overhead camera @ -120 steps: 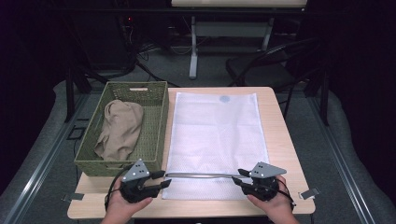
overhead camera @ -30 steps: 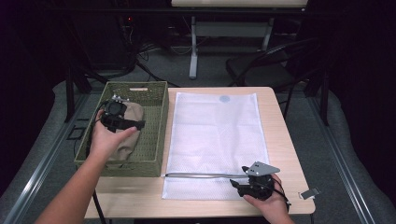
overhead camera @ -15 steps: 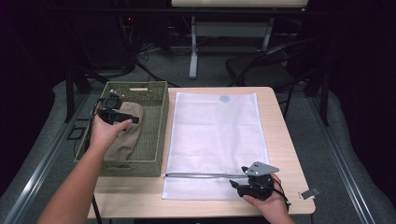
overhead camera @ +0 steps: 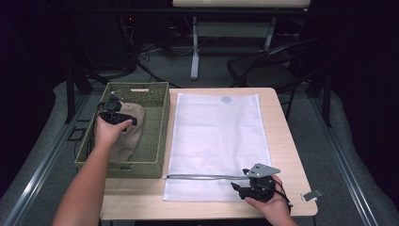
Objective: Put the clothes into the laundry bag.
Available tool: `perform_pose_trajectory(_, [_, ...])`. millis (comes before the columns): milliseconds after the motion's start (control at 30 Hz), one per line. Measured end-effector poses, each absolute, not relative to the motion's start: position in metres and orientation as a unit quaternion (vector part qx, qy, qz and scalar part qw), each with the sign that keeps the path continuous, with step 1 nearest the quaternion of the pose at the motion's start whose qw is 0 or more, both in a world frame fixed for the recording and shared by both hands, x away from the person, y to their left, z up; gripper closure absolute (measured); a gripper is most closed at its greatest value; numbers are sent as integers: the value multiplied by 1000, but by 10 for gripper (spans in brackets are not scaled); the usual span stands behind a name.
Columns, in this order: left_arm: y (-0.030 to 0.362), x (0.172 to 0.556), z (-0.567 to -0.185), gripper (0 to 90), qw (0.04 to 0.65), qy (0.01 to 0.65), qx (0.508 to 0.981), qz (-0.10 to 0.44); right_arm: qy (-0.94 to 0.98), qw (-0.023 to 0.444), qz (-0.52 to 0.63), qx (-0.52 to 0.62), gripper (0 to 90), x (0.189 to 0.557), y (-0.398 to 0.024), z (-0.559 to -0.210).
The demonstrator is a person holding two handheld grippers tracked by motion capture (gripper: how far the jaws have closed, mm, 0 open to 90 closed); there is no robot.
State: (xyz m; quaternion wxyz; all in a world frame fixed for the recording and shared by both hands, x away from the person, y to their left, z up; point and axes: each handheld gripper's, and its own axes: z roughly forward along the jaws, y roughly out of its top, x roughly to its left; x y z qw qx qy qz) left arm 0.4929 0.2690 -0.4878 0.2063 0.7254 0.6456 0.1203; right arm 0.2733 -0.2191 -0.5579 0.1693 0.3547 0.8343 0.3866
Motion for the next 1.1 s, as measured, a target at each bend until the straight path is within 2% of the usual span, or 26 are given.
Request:
perform_pose_trajectory(233, [262, 498, -494, 156, 198, 640, 729, 139, 834, 167, 390, 354, 315, 273, -219, -558])
perform_pose_trajectory(500, [258, 503, -509, 138, 121, 647, 729, 190, 833, 168, 390, 355, 314, 274, -219, -559])
perform_pose_trajectory(667, [261, 506, -522, 135, 98, 653, 731, 175, 833, 166, 390, 357, 315, 274, -220, -560])
perform_pose_trajectory(933, [270, 509, -525, 124, 100, 663, 723, 166, 834, 166, 387, 357, 314, 274, -220, -560])
perform_pose_trajectory(1100, [279, 512, -532, 68, 98, 676, 719, 131, 832, 164, 389, 359, 312, 275, -220, -561])
